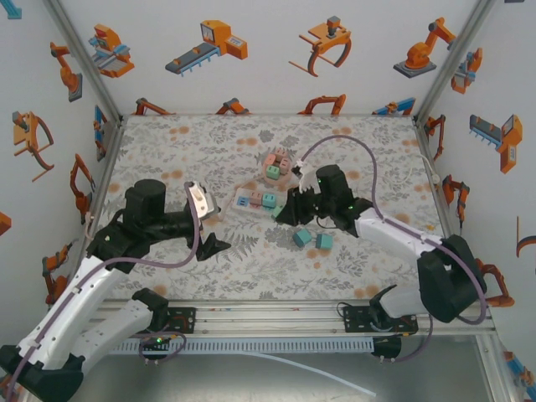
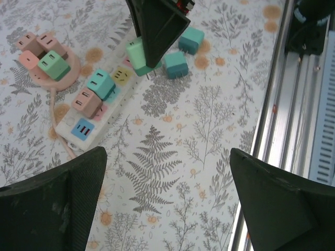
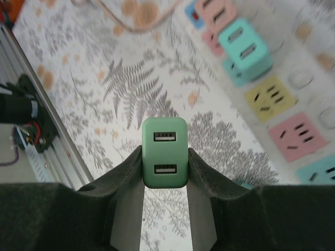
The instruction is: Pull the plug off the socket
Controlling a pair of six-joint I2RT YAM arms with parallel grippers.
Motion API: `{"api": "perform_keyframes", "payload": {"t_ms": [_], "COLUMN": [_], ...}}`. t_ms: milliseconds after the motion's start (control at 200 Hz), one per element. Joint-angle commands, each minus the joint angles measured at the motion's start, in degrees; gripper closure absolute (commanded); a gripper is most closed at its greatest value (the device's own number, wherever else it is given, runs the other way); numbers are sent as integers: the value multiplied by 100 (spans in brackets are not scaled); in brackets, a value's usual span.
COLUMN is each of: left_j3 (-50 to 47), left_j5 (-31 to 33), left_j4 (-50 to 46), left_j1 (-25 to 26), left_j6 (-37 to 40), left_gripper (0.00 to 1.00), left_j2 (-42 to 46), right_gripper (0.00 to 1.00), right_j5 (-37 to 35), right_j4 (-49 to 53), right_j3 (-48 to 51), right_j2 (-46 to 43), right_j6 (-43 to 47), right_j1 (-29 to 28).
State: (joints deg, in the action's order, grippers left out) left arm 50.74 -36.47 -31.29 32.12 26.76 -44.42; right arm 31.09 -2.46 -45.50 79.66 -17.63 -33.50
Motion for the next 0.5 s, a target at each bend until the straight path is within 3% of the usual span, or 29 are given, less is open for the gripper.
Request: {"api": "perform_keyframes", "payload": {"t_ms": [0, 496], "left_j3": [-38, 129], "left_j5": [-154, 247], "left_j4": [-268, -344], "left_j1": [58, 129], "left_j6": [806, 1099], "left_gripper": [2, 3], "left_j2": [49, -312], "right_gripper": [85, 82], "right_j5": [204, -34], "right_j4": [373, 340], "right_j3": [-299, -622], "right_j2": [261, 1641], "right_j6": [233, 11], "right_j1": [-142, -486]}}
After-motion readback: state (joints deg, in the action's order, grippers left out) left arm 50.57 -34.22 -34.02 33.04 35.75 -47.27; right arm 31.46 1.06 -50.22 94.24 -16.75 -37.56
